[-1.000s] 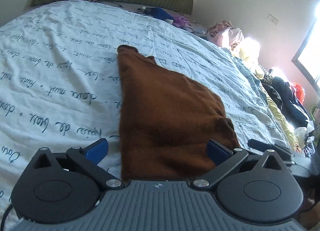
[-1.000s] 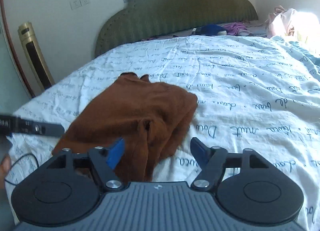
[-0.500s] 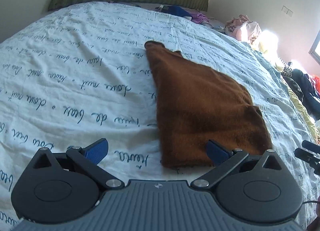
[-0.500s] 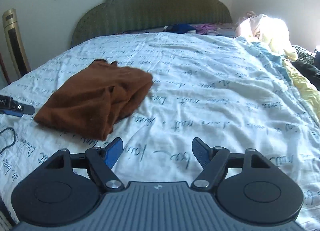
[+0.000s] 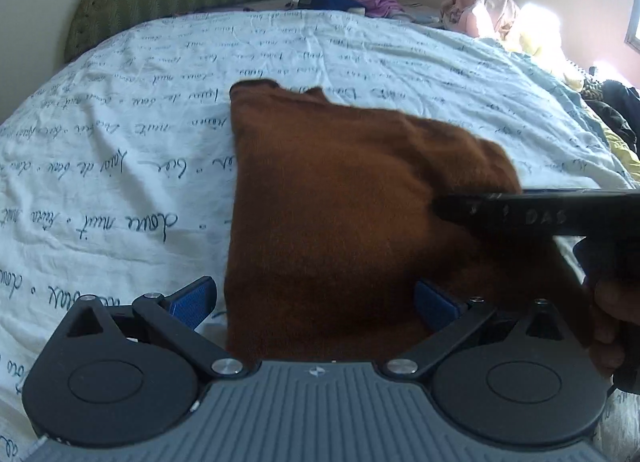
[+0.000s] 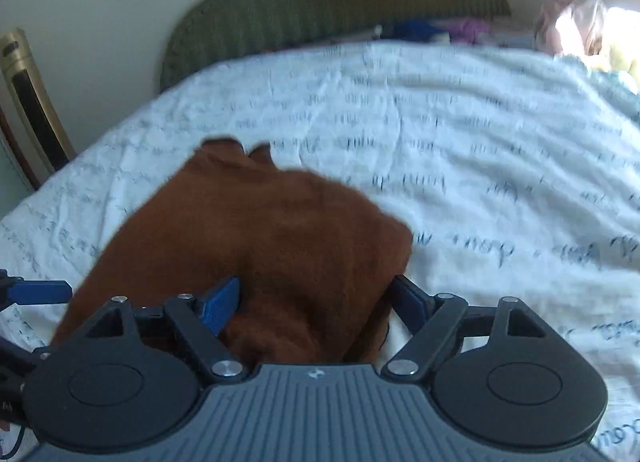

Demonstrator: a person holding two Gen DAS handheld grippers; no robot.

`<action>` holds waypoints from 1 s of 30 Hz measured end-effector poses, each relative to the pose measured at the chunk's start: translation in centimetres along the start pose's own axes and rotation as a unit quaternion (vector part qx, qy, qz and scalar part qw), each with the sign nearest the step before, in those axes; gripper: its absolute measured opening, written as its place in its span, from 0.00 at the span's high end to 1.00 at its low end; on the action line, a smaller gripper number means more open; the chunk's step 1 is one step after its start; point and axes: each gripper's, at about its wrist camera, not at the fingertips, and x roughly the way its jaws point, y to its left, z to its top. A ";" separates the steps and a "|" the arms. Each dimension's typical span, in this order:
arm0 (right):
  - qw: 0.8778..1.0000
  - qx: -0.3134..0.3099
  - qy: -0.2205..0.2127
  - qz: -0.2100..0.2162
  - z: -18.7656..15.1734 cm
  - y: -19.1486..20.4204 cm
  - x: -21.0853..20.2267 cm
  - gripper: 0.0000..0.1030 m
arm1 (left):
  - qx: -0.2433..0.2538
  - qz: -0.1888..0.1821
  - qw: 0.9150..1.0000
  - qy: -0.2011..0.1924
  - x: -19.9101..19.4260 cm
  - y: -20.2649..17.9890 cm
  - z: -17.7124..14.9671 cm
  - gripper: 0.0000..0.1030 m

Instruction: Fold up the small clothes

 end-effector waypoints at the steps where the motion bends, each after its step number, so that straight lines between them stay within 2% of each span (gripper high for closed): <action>1: 1.000 0.020 -0.009 0.005 -0.5 -0.5 -0.5 0.08 | -0.009 -0.012 1.000 -0.002 -0.1 0.6 -0.4 0.00; 6: 0.999 0.044 -0.026 0.011 -3.9 -0.8 -6.7 0.08 | -0.025 -0.015 1.000 -0.004 -2.3 2.8 -1.5 0.00; 9: 0.999 0.014 -0.043 0.022 -7.1 -0.7 -12.7 0.08 | -0.008 -0.007 1.000 -0.015 -4.6 3.6 -2.1 0.00; 13: 0.992 -0.089 -0.066 -0.059 -10.9 -0.6 -24.3 0.08 | 0.027 0.007 0.999 -0.031 -10.8 7.1 -3.9 0.00; 15: 0.984 -0.134 -0.062 -0.098 -12.4 -1.0 -30.6 0.07 | 0.041 0.041 0.997 -0.045 -15.9 10.5 -5.2 0.00; 18: 0.968 -0.191 -0.029 -0.157 -14.4 -0.7 -38.5 0.05 | 0.037 0.134 0.990 -0.034 -23.1 16.0 -7.5 0.00; 19: 0.959 -0.213 -0.034 -0.182 -15.0 -0.2 -40.8 0.05 | 0.039 0.163 0.985 -0.031 -25.3 17.2 -8.0 0.00; 20: 0.954 -0.223 -0.048 -0.196 -15.1 0.2 -42.6 0.00 | 0.040 0.196 0.979 -0.034 -27.1 18.0 -8.3 0.00; 21: 0.953 -0.220 -0.068 -0.195 -14.9 0.6 -43.7 0.00 | 0.033 0.216 0.975 -0.042 -28.6 18.5 -8.4 0.00; 22: 0.955 -0.211 -0.088 -0.187 -14.4 0.8 -43.8 0.00 | 0.027 0.218 0.974 -0.051 -29.3 18.4 -8.4 0.00; 23: 0.957 -0.197 -0.113 -0.178 -13.7 1.1 -42.9 0.00 | 0.029 0.200 0.977 -0.062 -29.4 17.9 -8.0 0.00; 25: 0.962 -0.162 -0.159 -0.149 -12.4 1.7 -38.6 0.00 | 0.033 0.144 0.987 -0.068 -27.0 15.7 -7.5 0.00; 26: 0.971 -0.127 -0.163 -0.119 -11.6 1.8 -35.0 0.00 | 0.024 0.116 0.991 -0.062 -25.1 14.6 -7.3 0.00; 28: 0.987 -0.063 -0.124 -0.085 -10.1 2.1 -27.3 0.00 | 0.012 0.053 0.997 -0.048 -19.4 11.2 -7.2 0.00; 30: 0.990 -0.076 -0.086 -0.078 -9.7 3.7 -20.1 0.00 | 0.010 0.034 0.999 -0.028 -13.8 8.0 -7.3 0.00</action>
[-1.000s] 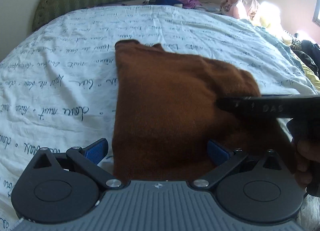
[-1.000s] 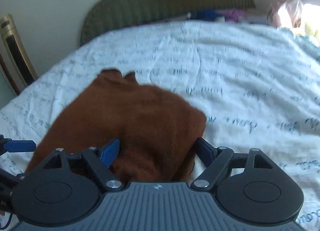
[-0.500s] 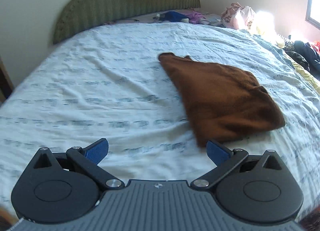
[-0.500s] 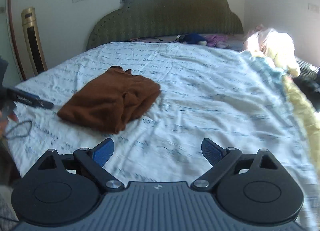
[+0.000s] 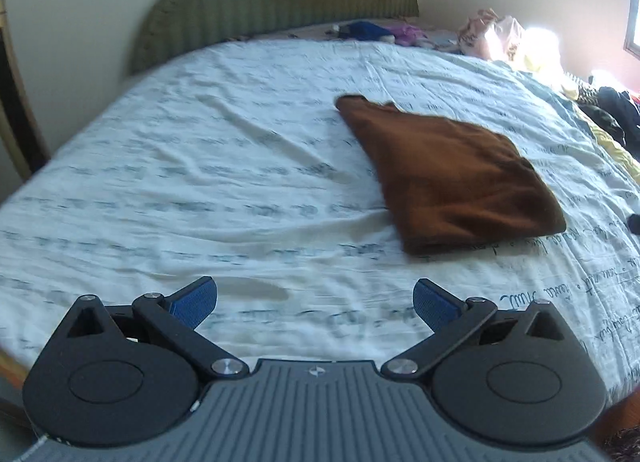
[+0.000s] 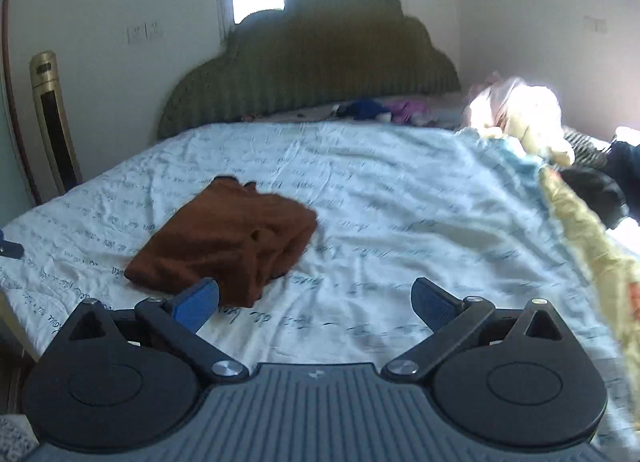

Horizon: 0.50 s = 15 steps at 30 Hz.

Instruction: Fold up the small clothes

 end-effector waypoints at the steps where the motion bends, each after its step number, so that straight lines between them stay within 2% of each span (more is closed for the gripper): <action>1: 1.000 -0.006 0.015 -0.009 -0.2 1.2 2.7 0.00 | -0.009 -0.003 1.000 0.005 1.9 -1.1 0.0 0.00; 2: 1.000 -0.008 0.024 -0.014 -0.5 2.1 4.9 0.00 | -0.020 -0.006 1.000 0.012 3.9 -2.1 -0.2 0.00; 5: 0.998 0.017 0.054 0.017 -1.0 2.8 8.3 0.00 | -0.032 -0.005 0.999 0.030 6.8 -3.7 -0.5 0.00; 8: 0.998 0.012 0.061 -0.003 -1.8 3.5 9.1 0.00 | -0.036 0.006 0.999 0.032 7.6 -4.2 -0.6 0.00; 11: 0.997 0.031 0.064 0.014 -2.2 3.7 9.6 0.00 | -0.038 0.010 0.999 0.028 7.9 -4.6 -0.6 0.00; 15: 0.997 0.026 0.072 -0.012 -2.7 4.6 11.0 0.00 | -0.040 0.019 0.999 0.025 8.2 -5.0 -0.9 0.00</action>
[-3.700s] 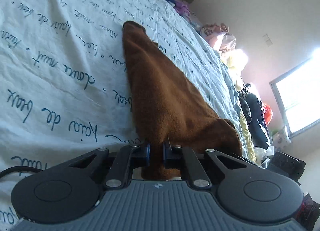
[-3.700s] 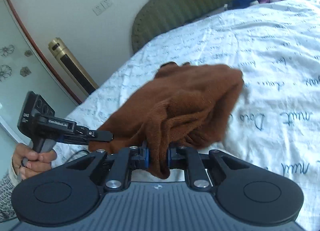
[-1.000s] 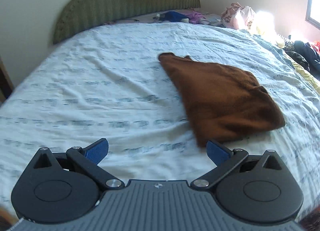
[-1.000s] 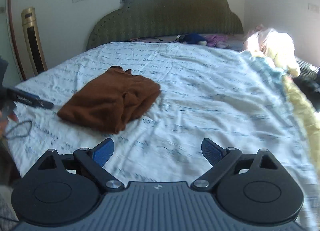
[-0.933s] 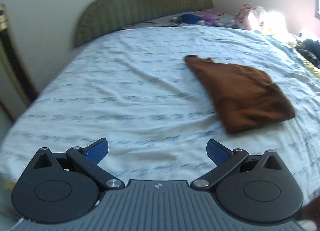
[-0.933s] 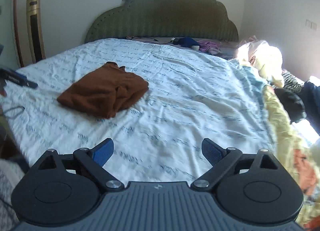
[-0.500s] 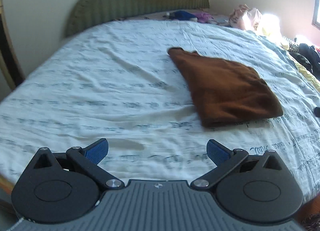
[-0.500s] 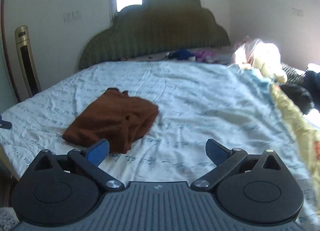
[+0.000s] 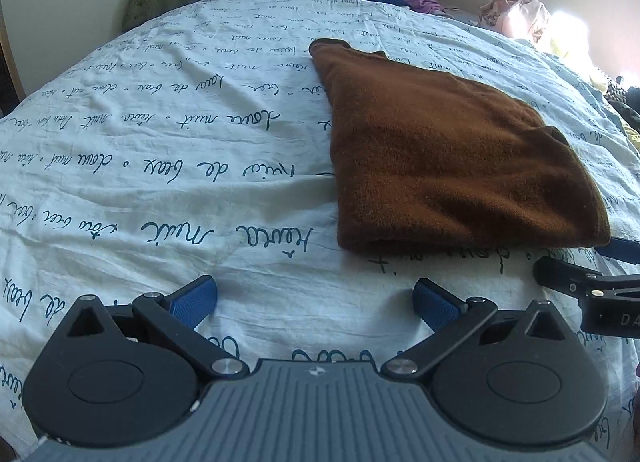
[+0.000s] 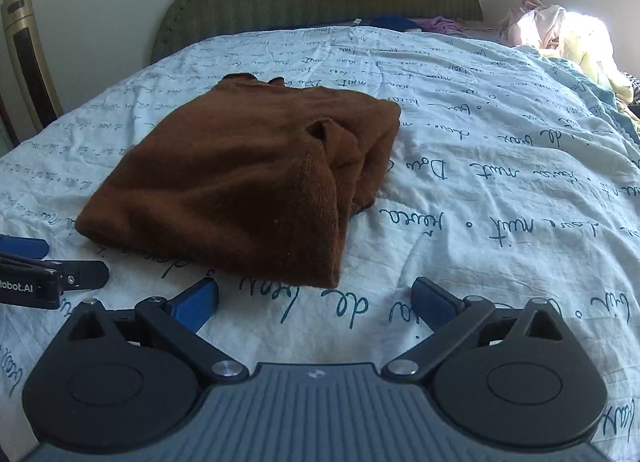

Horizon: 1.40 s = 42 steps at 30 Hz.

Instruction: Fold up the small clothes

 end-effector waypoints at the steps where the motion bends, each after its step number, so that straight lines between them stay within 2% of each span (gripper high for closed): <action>1: 1.000 0.002 0.000 -0.003 0.0 0.0 0.3 0.00 | 0.000 0.001 1.000 -0.002 0.0 0.0 -0.1 0.00; 8: 1.000 0.000 -0.015 -0.010 -0.6 0.0 0.5 0.00 | 0.004 0.007 1.000 -0.009 0.1 -0.3 -0.3 0.00; 23: 1.000 0.001 -0.017 -0.017 -0.6 0.2 0.5 0.00 | 0.015 -0.005 0.998 -0.055 0.0 -0.3 -1.7 0.00; 33: 0.999 -0.012 -0.012 -0.050 0.1 1.7 1.4 0.00 | 0.012 0.009 0.999 -0.049 0.2 -0.7 -1.4 0.00; 42: 0.999 -0.002 -0.013 -0.037 0.0 1.1 1.5 0.00 | 0.014 0.012 0.999 -0.050 0.3 -0.9 -1.3 0.00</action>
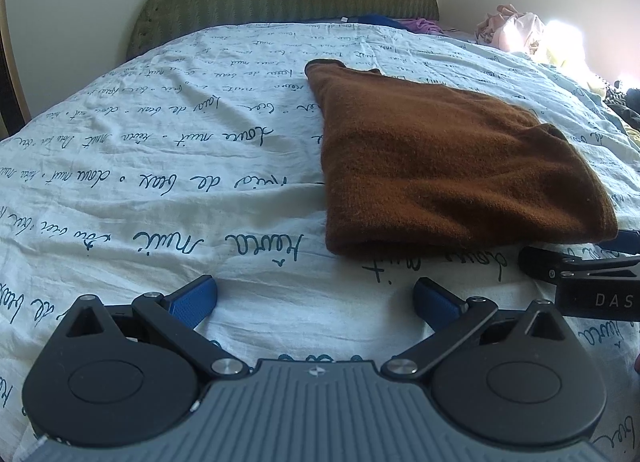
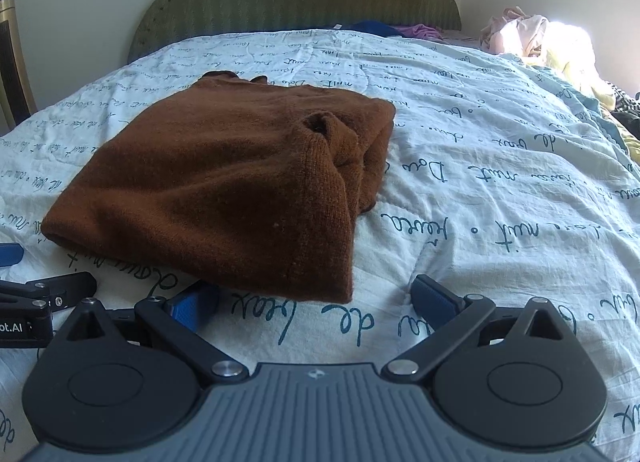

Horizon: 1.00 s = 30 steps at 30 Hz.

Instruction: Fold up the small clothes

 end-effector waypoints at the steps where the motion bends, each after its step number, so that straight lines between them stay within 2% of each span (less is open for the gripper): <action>1: 1.000 0.001 0.000 0.001 0.0 0.1 0.0 0.00 | 0.000 0.000 1.000 -0.001 0.0 0.0 0.0 0.00; 30: 1.000 -0.008 0.002 0.009 -0.1 -0.1 -0.1 0.00 | 0.002 0.001 1.000 -0.002 0.1 -0.1 0.1 0.00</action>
